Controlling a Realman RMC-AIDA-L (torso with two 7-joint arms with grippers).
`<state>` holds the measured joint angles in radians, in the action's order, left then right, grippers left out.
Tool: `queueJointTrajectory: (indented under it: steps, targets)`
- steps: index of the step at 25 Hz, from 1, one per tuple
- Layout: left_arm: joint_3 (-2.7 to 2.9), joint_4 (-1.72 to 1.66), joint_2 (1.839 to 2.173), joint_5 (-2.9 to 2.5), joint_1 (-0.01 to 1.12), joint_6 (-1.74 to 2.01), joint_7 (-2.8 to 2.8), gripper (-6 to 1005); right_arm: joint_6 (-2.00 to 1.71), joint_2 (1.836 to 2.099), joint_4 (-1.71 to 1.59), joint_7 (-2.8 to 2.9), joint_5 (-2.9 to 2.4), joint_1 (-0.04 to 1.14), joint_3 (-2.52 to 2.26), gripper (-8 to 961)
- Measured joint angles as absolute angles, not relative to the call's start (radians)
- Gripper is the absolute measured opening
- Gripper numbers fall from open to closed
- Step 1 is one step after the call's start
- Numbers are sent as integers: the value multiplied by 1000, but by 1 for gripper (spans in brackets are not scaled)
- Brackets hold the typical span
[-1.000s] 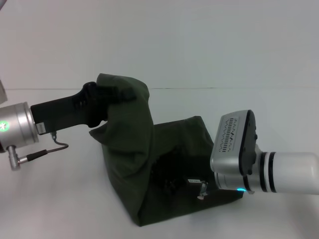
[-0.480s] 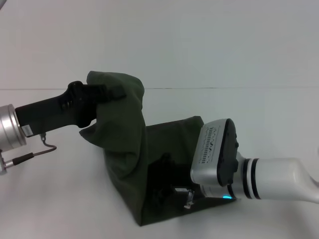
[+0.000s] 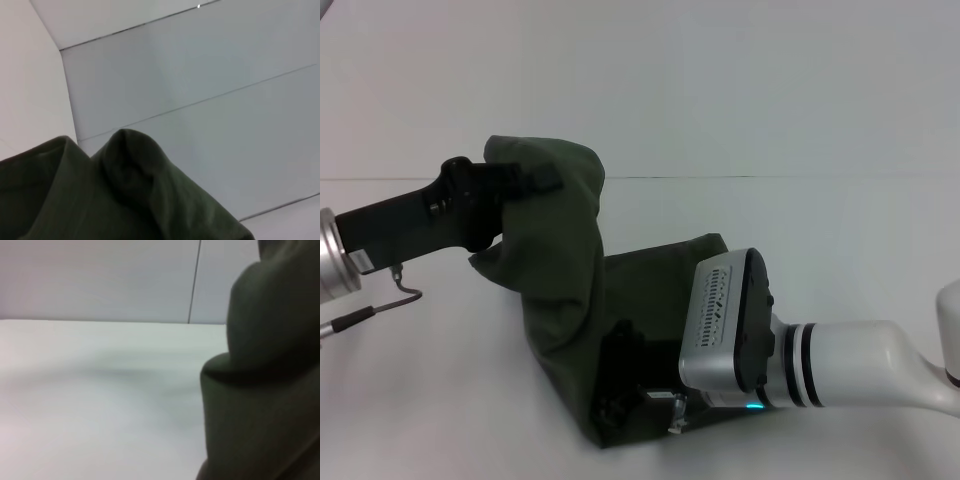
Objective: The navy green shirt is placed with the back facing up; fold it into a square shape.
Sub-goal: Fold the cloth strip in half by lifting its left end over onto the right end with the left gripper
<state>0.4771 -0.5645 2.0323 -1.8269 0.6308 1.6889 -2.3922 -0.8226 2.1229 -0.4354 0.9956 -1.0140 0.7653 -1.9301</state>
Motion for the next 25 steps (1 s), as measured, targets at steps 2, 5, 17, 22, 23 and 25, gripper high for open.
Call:
queueJointTrajectory:
  steps: [2, 5, 17, 22, 23, 25]
  targets:
    - [477, -565, 2029, -1815, 624, 1693, -2392, 110, -827, 2123, -444, 996, -1013, 765, -1933, -1]
    - [477, -565, 2023, -1799, 613, 1701, -2392, 109, -834, 2123, -467, 996, -1013, 763, -1942, -1]
    - [480, -565, 2009, -1776, 603, 1713, -2382, 110, -860, 2123, -499, 996, -1012, 759, -1949, 0]
    - [489, -561, 2016, -1783, 608, 1703, -2374, 110, -825, 2121, -496, 995, -1004, 725, -1943, 0]
    - [491, -557, 2017, -1783, 609, 1698, -2370, 110, -818, 2119, -497, 995, -995, 713, -1941, 0]
    - [500, -543, 2018, -1784, 611, 1686, -2365, 109, -812, 2114, -499, 984, -965, 691, -1934, 0]
